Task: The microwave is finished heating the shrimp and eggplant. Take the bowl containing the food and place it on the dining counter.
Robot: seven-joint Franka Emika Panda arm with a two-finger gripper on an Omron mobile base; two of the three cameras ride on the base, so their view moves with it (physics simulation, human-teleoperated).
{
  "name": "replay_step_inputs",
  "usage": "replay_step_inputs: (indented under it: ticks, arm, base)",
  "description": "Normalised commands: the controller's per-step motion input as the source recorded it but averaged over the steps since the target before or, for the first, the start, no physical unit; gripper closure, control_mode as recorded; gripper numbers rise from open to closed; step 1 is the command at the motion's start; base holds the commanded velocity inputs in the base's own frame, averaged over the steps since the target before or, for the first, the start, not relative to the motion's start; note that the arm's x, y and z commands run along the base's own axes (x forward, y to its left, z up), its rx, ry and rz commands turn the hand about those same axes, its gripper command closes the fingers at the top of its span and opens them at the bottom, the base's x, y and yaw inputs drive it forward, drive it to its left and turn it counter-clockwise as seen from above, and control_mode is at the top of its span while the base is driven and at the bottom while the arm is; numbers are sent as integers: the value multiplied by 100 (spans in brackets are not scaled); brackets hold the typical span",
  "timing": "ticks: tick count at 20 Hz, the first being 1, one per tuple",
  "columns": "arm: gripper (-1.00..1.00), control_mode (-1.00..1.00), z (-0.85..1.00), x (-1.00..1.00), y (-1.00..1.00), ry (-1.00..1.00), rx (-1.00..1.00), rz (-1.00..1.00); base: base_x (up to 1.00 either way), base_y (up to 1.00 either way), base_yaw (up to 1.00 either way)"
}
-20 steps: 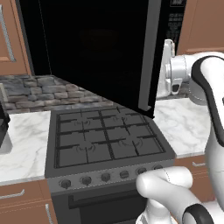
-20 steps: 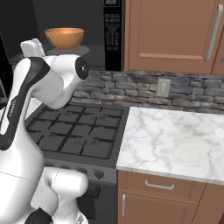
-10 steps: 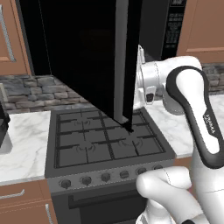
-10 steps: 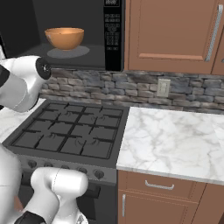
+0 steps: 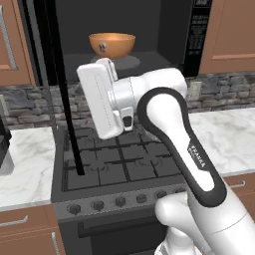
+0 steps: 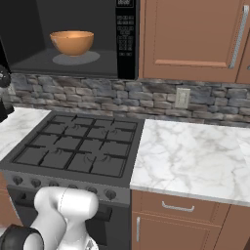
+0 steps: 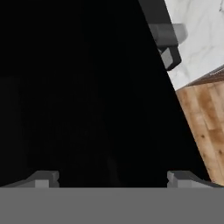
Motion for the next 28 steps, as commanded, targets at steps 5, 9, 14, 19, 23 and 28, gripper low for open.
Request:
replay_step_inputs:
  ticks: [5,9,14,19,23,28]
  arm:
    - [-100,-100,0,0,9,0,-5,0]
    - [-100,-100,25,25,-92,-4,0,-7]
    - [-100,-100,48,43,-100,-12,0,-11]
    - [-100,-100,53,54,-100,-7,-1,-11]
    - [-100,-100,43,59,-100,-7,-9,-13]
    - [-100,-100,5,69,-100,-8,-18,-14]
  base:
    - [0,0,0]
    - [0,0,0]
    - [0,0,0]
    - [0,0,0]
    - [0,0,0]
    - [0,0,0]
